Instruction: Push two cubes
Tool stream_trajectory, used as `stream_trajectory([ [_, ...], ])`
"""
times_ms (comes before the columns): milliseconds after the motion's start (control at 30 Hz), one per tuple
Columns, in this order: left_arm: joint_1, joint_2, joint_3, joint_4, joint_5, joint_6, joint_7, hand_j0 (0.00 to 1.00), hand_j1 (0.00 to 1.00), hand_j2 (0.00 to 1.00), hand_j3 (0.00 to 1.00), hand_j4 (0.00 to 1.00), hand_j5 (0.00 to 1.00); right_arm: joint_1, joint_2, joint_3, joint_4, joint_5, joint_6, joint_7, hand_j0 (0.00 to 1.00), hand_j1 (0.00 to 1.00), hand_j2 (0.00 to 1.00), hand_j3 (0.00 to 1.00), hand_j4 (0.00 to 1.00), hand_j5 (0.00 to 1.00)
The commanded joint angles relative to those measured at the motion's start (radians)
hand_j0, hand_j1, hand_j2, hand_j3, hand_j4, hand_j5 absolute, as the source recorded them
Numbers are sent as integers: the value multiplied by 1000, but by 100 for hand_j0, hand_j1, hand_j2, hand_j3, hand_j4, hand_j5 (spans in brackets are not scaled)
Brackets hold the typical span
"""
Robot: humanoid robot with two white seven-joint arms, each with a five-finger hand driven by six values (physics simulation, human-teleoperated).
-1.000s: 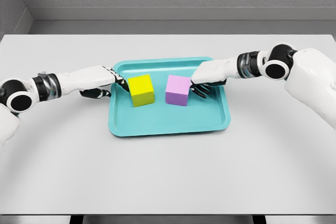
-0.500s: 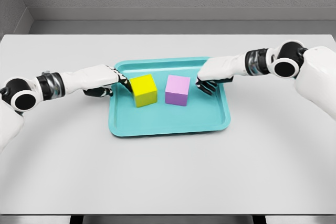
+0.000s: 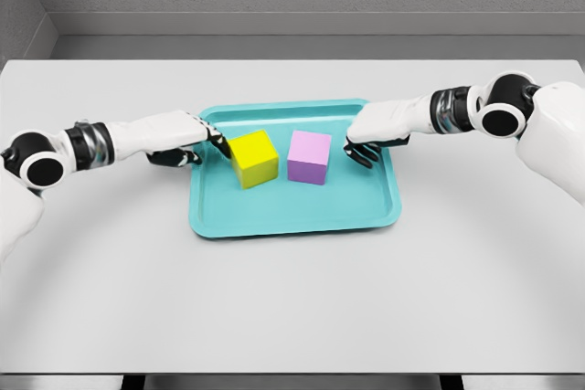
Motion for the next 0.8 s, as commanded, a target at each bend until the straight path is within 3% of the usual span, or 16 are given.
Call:
stream_trajectory([
  [0,0,-5,0,18,6,2,-2,63,63,63,63,63,63,0,-1,0,-1,-5,2,0,12,12,12,12,12,12],
  [433,-11,-22,-2,46,6,2,-9,63,63,63,63,63,63,-2,3,0,-2,-5,2,0,12,12,12,12,12,12],
  [533,-11,-13,0,46,9,2,-9,53,53,53,53,53,53,0,9,-2,1,-5,2,0,12,12,12,12,12,12],
  [767,-17,-5,1,48,10,2,-8,53,53,53,53,53,53,2,21,6,8,-6,2,0,12,12,12,12,12,12],
])
